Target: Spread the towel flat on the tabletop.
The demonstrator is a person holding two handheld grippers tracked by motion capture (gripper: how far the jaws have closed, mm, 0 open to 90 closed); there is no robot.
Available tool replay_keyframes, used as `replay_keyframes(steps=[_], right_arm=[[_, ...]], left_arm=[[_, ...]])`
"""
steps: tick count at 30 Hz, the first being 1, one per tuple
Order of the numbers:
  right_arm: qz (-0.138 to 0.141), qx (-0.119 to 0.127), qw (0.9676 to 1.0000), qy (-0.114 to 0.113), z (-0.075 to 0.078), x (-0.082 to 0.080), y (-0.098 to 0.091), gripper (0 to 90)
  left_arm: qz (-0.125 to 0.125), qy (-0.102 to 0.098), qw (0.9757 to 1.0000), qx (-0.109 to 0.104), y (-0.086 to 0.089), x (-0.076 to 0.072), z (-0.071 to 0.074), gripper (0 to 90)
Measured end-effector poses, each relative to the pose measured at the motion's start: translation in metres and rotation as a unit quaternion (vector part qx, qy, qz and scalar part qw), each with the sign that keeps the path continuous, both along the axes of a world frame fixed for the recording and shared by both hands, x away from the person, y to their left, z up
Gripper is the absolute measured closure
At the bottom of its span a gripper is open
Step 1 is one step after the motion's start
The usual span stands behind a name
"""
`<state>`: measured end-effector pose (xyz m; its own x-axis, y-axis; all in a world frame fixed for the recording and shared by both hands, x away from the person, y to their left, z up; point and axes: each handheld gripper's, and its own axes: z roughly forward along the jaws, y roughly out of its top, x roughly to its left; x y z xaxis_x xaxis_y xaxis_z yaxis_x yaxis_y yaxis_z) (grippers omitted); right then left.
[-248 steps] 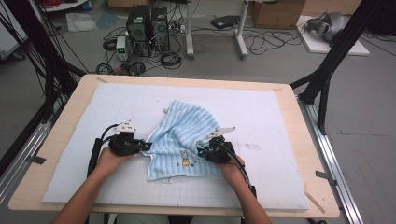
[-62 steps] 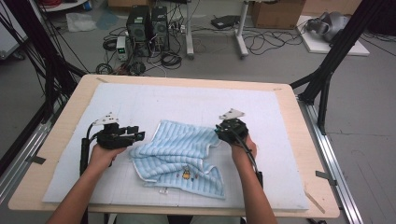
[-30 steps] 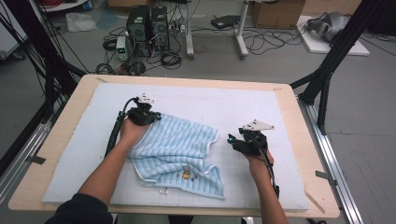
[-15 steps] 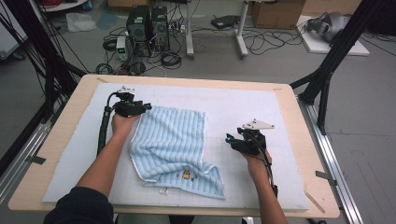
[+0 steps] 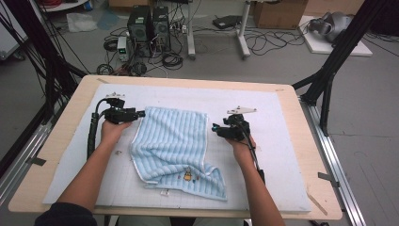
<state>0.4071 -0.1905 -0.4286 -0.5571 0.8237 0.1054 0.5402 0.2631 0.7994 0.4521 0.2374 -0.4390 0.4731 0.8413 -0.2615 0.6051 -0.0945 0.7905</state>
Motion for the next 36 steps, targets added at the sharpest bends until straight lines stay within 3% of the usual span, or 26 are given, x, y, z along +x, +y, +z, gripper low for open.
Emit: replay_keyframes(steps=[7, 10, 13, 15, 18, 23, 27, 31, 33, 34, 35, 36], right_arm=[[0.025, -0.009, 0.9989, 0.038, -0.019, 0.019, 0.038, 58.1], [0.022, -0.048, 0.9982, 0.029, -0.019, 0.023, 0.05, 66.9], [0.047, -0.069, 0.9963, 0.023, -0.016, 0.026, 0.054, 84.5], [0.053, -0.09, 0.9944, 0.017, -0.014, 0.027, 0.059, 85.9], [0.056, -0.099, 0.9934, 0.02, -0.012, 0.035, 0.059, 86.0], [0.019, -0.103, 0.9943, 0.016, -0.009, 0.055, 0.05, 85.8], [0.001, -0.117, 0.9931, -0.001, -0.006, 0.07, 0.047, 85.4], [-0.054, -0.086, 0.9945, -0.026, 0.005, 0.078, 0.041, 85.5], [-0.078, -0.082, 0.9932, -0.027, 0.007, 0.079, 0.039, 82.8], [-0.082, -0.087, 0.9926, -0.023, 0.007, 0.079, 0.039, 79.0], [-0.082, -0.088, 0.9925, -0.017, 0.006, 0.079, 0.039, 73.1], [-0.08, -0.085, 0.9931, -0.015, 0.005, 0.078, 0.037, 69.5]], left_arm=[[-0.043, 0.019, 0.9985, 0.028, -0.017, -0.005, -0.008, 53.8], [-0.045, -0.012, 0.9951, 0.087, -0.026, -0.009, -0.009, 63.7], [-0.031, -0.007, 0.9972, 0.068, -0.021, -0.007, -0.01, 81.2], [-0.02, -0.006, 0.9979, 0.061, -0.022, -0.006, -0.011, 85.0], [-0.004, -0.025, 0.9974, 0.068, -0.029, -0.003, -0.011, 86.1], [0.017, -0.018, 0.9988, 0.041, -0.034, 0.017, -0.009, 86.2], [0.023, -0.041, 0.9982, 0.038, -0.041, 0.03, 0.001, 86.0], [0.02, -0.074, 0.9968, 0.024, -0.046, 0.035, 0.008, 85.3], [0.015, -0.078, 0.9962, 0.034, -0.049, 0.033, 0.007, 75.2], [0.018, -0.067, 0.9966, 0.044, -0.049, 0.033, 0.006, 60.4], [0.019, -0.053, 0.9975, 0.044, -0.047, 0.033, 0.005, 51.5], [0.019, -0.041, 0.9983, 0.037, -0.043, 0.032, 0.005, 49.8]])
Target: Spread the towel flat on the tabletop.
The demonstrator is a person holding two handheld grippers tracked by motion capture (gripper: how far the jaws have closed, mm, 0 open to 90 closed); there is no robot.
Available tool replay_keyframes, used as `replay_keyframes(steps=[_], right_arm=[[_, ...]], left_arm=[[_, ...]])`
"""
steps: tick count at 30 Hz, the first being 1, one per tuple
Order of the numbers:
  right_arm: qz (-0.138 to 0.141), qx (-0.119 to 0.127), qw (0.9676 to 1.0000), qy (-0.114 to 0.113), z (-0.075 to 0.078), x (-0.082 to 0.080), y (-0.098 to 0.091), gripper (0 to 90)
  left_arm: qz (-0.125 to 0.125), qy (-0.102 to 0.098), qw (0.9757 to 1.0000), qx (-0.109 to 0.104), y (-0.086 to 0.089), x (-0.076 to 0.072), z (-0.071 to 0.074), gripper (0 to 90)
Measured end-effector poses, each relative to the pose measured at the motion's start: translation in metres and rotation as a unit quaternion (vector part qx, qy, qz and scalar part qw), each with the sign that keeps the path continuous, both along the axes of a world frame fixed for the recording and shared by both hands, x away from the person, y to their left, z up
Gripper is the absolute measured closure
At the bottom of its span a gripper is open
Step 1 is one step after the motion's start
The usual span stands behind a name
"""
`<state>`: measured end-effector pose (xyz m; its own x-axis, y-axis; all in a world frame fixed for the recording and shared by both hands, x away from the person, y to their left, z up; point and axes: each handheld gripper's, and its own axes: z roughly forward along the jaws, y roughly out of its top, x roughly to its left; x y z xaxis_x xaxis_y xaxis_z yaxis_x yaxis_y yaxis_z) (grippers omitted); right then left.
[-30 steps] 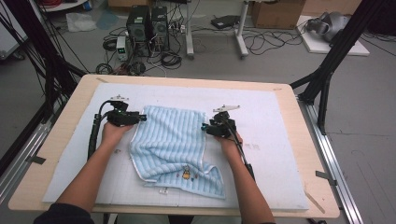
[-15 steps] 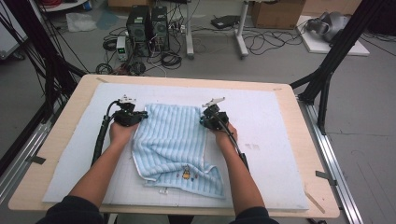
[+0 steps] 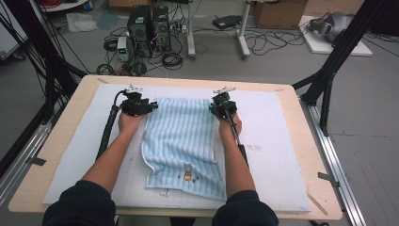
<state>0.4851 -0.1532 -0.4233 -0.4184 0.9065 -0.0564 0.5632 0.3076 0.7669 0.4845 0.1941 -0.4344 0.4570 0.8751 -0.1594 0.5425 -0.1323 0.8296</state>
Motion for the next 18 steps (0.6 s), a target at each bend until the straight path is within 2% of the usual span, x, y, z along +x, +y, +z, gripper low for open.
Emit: replay_keyframes(steps=[2, 4, 7, 10, 13, 16, 18], right_arm=[[-0.003, 0.019, 0.9998, -0.001, 0.0, -0.004, -0.005, 62.5], [-0.002, 0.041, 0.9991, 0.006, 0.0, -0.007, -0.011, 55.9], [-0.002, 0.065, 0.9978, 0.013, 0.001, -0.012, -0.019, 51.6], [0.004, 0.079, 0.9967, 0.02, 0.001, -0.018, -0.024, 48.7], [0.021, 0.08, 0.9963, 0.026, -0.002, -0.027, -0.023, 48.8], [0.04, 0.074, 0.9958, 0.035, -0.007, -0.037, -0.021, 49.9], [0.056, 0.074, 0.9947, 0.043, -0.01, -0.044, -0.019, 50.3]], left_arm=[[0.006, 0.014, 0.9998, -0.008, 0.006, -0.003, 0.0, 45.6], [0.006, 0.021, 0.9998, -0.005, 0.009, -0.007, 0.0, 45.0], [0.006, 0.025, 0.9996, -0.01, 0.015, -0.014, -0.001, 45.3], [0.001, 0.035, 0.9992, -0.017, 0.017, -0.02, -0.004, 45.9], [-0.02, 0.046, 0.9983, -0.03, 0.014, -0.027, -0.008, 48.6], [-0.054, 0.064, 0.9963, -0.019, 0.007, -0.032, -0.009, 49.7], [-0.065, 0.053, 0.9963, -0.02, 0.002, -0.039, -0.008, 50.6]])
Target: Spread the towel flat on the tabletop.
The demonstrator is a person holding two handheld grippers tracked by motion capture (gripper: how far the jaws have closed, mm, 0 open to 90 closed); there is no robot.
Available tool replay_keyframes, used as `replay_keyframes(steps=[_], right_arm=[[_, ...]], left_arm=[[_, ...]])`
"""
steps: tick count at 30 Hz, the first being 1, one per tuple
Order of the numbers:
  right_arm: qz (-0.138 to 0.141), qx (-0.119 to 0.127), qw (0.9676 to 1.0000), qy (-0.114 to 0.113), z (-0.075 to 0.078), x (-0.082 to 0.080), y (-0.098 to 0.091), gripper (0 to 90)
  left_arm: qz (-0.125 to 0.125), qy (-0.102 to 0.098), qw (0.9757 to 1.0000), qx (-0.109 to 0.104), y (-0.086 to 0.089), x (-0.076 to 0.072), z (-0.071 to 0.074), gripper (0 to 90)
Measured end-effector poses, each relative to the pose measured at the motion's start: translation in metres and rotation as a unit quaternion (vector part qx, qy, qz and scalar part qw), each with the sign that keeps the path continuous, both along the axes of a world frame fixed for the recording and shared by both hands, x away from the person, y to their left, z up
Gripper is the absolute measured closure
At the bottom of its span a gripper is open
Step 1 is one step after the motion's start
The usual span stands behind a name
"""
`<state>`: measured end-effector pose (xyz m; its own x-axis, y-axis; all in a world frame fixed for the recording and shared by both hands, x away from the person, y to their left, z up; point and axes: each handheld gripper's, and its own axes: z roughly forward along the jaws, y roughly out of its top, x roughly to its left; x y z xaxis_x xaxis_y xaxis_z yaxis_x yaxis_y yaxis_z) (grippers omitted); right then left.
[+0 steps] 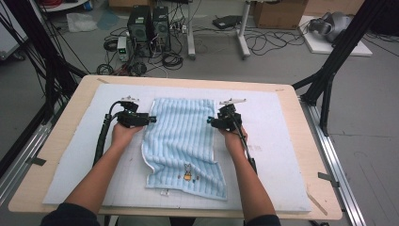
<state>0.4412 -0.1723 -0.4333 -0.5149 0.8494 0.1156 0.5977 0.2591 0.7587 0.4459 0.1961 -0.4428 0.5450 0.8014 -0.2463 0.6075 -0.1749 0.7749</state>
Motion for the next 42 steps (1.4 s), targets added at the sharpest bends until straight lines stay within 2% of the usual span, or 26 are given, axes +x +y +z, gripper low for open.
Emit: replay_keyframes(steps=[2, 4, 5, 6, 7, 8, 9, 10, 12, 15, 16, 18, 20, 22, 24, 25, 27, 30, 31, 33, 35, 37, 38, 40, 42], right_arm=[[0.012, 0.005, 0.9998, 0.012, -0.003, -0.008, 0.001, 51.3], [0.025, 0.008, 0.9994, 0.021, -0.005, -0.015, 0.003, 52.0], [0.031, 0.0, 0.9993, 0.021, -0.007, -0.018, 0.004, 54.4], [0.038, -0.014, 0.999, 0.018, -0.009, -0.021, 0.006, 57.8], [0.048, -0.034, 0.9982, 0.014, -0.011, -0.023, 0.009, 59.8], [0.054, -0.05, 0.9973, -0.003, -0.012, -0.026, 0.01, 64.9], [0.069, -0.055, 0.996, -0.013, -0.013, -0.026, 0.012, 71.6], [0.07, -0.056, 0.9959, -0.013, -0.013, -0.025, 0.011, 80.5], [0.065, -0.051, 0.9965, -0.01, -0.013, -0.021, 0.009, 85.8], [0.041, -0.05, 0.9979, -0.007, -0.013, -0.013, 0.006, 86.4], [0.033, -0.059, 0.9977, -0.01, -0.012, -0.01, 0.006, 86.4], [0.017, -0.08, 0.9965, -0.019, -0.011, -0.004, 0.007, 86.3], [0.004, -0.089, 0.9957, -0.028, -0.012, 0.001, 0.007, 86.3], [-0.009, -0.091, 0.9951, -0.039, -0.014, 0.004, 0.008, 86.2], [-0.029, -0.086, 0.9948, -0.045, -0.016, 0.007, 0.008, 86.1], [-0.035, -0.084, 0.9948, -0.046, -0.016, 0.007, 0.009, 85.6], [-0.034, -0.074, 0.9956, -0.046, -0.016, 0.008, 0.007, 80.7], [-0.025, -0.048, 0.9978, -0.037, -0.013, 0.006, 0.0, 69.7], [-0.025, -0.04, 0.9983, -0.036, -0.012, 0.005, -0.002, 67.1], [-0.021, -0.019, 0.9991, -0.031, -0.009, 0.003, -0.006, 59.6], [-0.023, -0.002, 0.9995, -0.023, -0.008, 0.001, -0.011, 55.2], [-0.026, 0.013, 0.9993, -0.023, -0.006, -0.003, -0.016, 51.3], [-0.028, 0.016, 0.9992, -0.022, -0.004, -0.004, -0.018, 47.4], [-0.029, 0.032, 0.9987, -0.025, 0.001, -0.01, -0.022, 44.0], [-0.025, 0.042, 0.9985, -0.026, 0.007, -0.016, -0.025, 40.4]], left_arm=[[-0.007, -0.002, 1.0, 0.0, -0.004, -0.005, -0.001, 53.3], [-0.026, 0.004, 0.9995, 0.016, -0.008, -0.009, -0.004, 57.1], [-0.035, -0.005, 0.9991, 0.024, -0.009, -0.012, -0.005, 62.7], [-0.045, -0.01, 0.9982, 0.039, -0.01, -0.013, -0.004, 69.0], [-0.051, -0.011, 0.9976, 0.046, -0.011, -0.014, -0.003, 76.8], [-0.054, -0.014, 0.997, 0.055, -0.011, -0.014, -0.003, 83.4], [-0.051, -0.017, 0.9969, 0.057, -0.012, -0.014, -0.003, 86.3], [-0.048, -0.023, 0.9969, 0.059, -0.013, -0.013, -0.003, 87.5], [-0.021, -0.036, 0.9974, 0.059, -0.011, -0.009, -0.005, 88.0], [0.024, -0.027, 0.9985, 0.041, -0.005, 0.002, -0.007, 88.2], [0.038, -0.022, 0.9985, 0.032, -0.002, 0.005, -0.007, 88.2], [0.048, -0.018, 0.9985, 0.019, 0.001, 0.011, -0.008, 88.3], [0.045, -0.019, 0.9986, 0.023, 0.001, 0.015, -0.008, 88.4], [0.04, -0.032, 0.9982, 0.031, -0.001, 0.017, -0.007, 88.3], [0.039, -0.041, 0.9981, 0.025, -0.004, 0.018, -0.007, 88.1], [0.035, -0.046, 0.9981, 0.021, -0.005, 0.018, -0.006, 86.6], [0.038, -0.046, 0.9981, 0.016, -0.005, 0.017, -0.003, 68.4], [0.033, -0.034, 0.9989, 0.0, 0.001, 0.013, 0.002, 54.3], [0.026, -0.031, 0.9992, -0.002, 0.003, 0.011, 0.004, 52.6], [0.013, -0.038, 0.9992, 0.003, 0.003, 0.005, 0.008, 52.1], [0.002, -0.036, 0.9993, -0.009, 0.003, 0.0, 0.014, 48.6], [0.001, -0.056, 0.9983, -0.016, 0.003, -0.006, 0.019, 48.3], [0.0, -0.059, 0.9981, -0.019, 0.003, -0.01, 0.021, 47.9], [-0.007, -0.056, 0.9983, -0.013, 0.004, -0.015, 0.021, 46.4], [-0.013, -0.049, 0.9986, -0.018, 0.005, -0.022, 0.018, 46.0]])
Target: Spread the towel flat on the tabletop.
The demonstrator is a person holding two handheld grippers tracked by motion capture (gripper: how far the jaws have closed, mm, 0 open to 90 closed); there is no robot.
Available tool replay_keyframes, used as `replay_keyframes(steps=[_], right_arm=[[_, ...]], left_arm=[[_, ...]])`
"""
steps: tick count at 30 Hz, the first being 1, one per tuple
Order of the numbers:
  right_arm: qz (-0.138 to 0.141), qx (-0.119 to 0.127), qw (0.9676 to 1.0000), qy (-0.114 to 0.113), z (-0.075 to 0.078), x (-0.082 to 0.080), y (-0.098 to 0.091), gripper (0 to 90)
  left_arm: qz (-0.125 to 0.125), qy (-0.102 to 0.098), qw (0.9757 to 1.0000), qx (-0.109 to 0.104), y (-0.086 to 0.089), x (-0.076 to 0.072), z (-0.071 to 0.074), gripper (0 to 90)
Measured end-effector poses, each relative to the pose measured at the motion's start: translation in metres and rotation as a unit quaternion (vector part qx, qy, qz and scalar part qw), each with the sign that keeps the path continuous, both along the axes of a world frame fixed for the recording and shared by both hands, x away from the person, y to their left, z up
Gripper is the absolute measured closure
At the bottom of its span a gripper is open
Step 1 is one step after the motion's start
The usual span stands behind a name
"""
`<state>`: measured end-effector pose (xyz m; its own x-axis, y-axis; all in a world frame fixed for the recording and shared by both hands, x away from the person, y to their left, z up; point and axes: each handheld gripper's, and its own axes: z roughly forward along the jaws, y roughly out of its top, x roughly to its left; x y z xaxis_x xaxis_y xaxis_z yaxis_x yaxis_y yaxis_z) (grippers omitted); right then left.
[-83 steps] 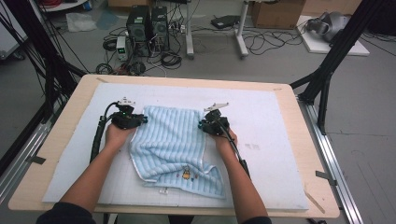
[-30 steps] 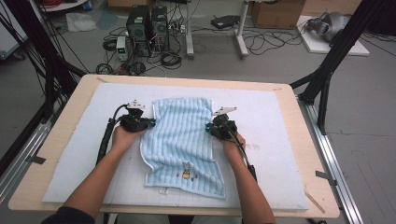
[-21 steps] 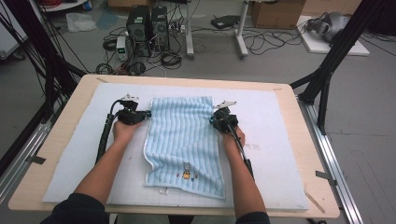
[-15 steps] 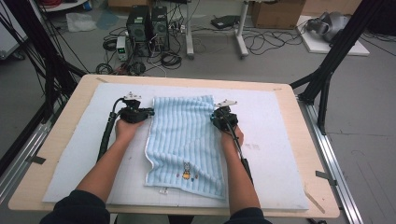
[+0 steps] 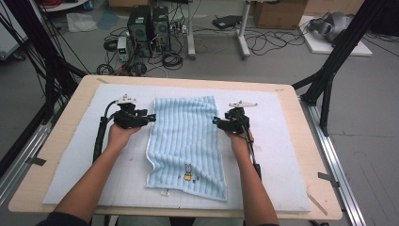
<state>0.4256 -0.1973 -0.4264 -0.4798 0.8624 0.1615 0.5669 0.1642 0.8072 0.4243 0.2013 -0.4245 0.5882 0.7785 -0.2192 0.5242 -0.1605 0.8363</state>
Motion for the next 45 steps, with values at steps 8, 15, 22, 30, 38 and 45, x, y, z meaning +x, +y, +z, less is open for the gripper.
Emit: replay_keyframes(steps=[8, 15, 22, 30, 38, 45], right_arm=[[0.06, -0.009, 0.9981, -0.011, 0.001, -0.031, -0.004, 51.3], [0.102, -0.088, 0.9905, 0.025, -0.012, -0.035, 0.021, 52.8], [0.086, -0.115, 0.9894, 0.024, -0.016, -0.032, 0.026, 82.7], [0.055, -0.112, 0.9922, -0.002, -0.02, -0.019, 0.029, 85.6], [0.021, -0.116, 0.9927, -0.022, -0.018, 0.0, 0.034, 85.8], [-0.01, -0.113, 0.9931, -0.032, -0.017, 0.015, 0.039, 86.0]], left_arm=[[-0.033, 0.029, 0.999, 0.012, -0.009, -0.026, -0.015, 44.3], [-0.039, 0.03, 0.9964, 0.07, -0.024, -0.03, -0.024, 48.0], [-0.028, 0.003, 0.9955, 0.091, -0.02, -0.023, -0.024, 86.1], [0.014, 0.015, 0.9978, 0.064, -0.017, 0.005, -0.025, 86.0], [0.031, 0.005, 0.9974, 0.065, -0.019, 0.034, -0.02, 86.0], [0.042, -0.001, 0.9967, 0.069, -0.022, 0.05, -0.021, 85.7]])
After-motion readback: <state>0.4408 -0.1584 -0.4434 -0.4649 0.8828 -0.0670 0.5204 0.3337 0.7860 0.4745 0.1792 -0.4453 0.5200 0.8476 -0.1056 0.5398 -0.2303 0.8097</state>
